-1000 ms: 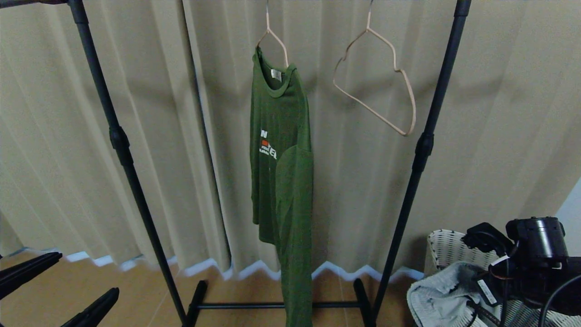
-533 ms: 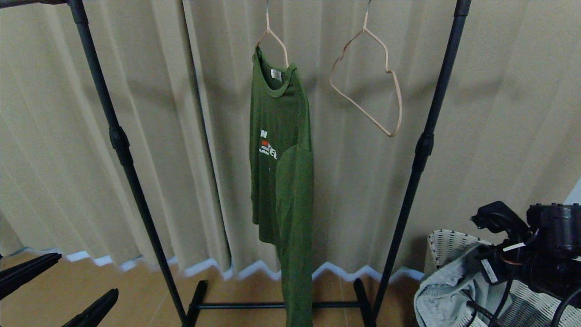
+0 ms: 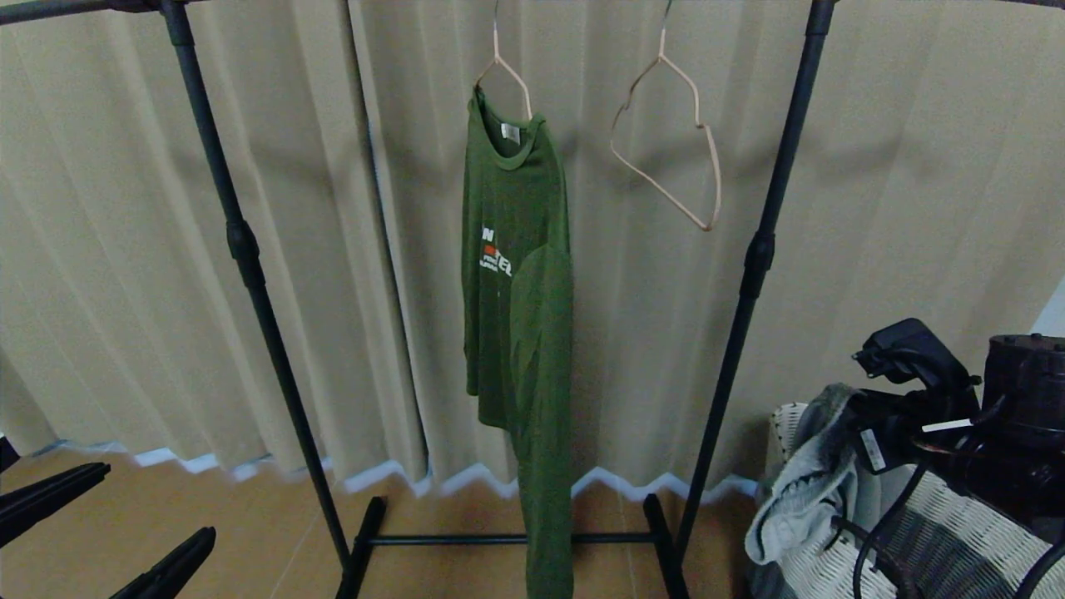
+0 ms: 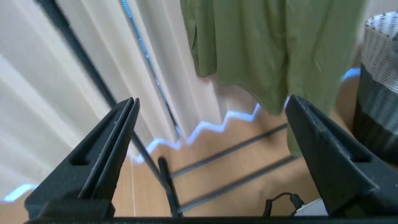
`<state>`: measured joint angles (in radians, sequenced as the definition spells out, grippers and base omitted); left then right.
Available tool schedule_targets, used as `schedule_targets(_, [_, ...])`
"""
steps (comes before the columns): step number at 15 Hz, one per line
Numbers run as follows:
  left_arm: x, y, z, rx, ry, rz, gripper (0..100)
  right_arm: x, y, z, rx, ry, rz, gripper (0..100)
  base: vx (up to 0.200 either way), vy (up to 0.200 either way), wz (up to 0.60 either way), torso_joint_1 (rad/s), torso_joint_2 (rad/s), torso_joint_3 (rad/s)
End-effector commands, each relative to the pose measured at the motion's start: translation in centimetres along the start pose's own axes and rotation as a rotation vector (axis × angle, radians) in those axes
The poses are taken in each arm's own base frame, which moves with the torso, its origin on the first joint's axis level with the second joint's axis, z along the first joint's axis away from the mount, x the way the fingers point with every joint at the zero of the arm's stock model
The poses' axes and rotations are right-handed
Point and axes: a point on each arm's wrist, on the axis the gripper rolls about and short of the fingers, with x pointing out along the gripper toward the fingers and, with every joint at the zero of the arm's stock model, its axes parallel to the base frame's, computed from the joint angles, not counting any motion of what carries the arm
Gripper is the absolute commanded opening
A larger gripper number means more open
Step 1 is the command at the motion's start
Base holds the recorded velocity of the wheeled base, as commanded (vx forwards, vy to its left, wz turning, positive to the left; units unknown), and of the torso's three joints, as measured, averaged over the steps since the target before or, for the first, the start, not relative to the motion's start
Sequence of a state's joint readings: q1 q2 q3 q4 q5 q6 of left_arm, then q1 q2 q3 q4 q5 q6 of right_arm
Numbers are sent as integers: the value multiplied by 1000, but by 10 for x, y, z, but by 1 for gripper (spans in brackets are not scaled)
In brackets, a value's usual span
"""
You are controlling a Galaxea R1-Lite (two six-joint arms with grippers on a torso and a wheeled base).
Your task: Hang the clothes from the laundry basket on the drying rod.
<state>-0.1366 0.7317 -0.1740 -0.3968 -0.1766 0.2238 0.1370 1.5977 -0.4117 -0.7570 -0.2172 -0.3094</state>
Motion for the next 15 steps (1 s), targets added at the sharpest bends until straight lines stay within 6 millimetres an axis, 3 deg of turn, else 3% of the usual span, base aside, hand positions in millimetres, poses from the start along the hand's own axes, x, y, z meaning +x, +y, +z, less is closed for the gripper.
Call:
schedule_targets(1, [0,0,-1,1,6,-1,100,-4,3,11,-3,-50,12,0,-200,0,0,-2,-2,2])
schedule_targets(7, [0,0,-2,-3,8,-1,100,-7,13,37,-13,-147,51,0,-33,0,0,0,0,0])
schedule_targets(13, [1,-2,-5,1,19,-21,100,-10,21,47,-18,-189,81,0,0,0,0,0,0,0])
schedule_targets(15, [0,-7,-2,12,-10,-101,100,-16,29,53,-26,-223,116,0,0,0,0,0,0,0])
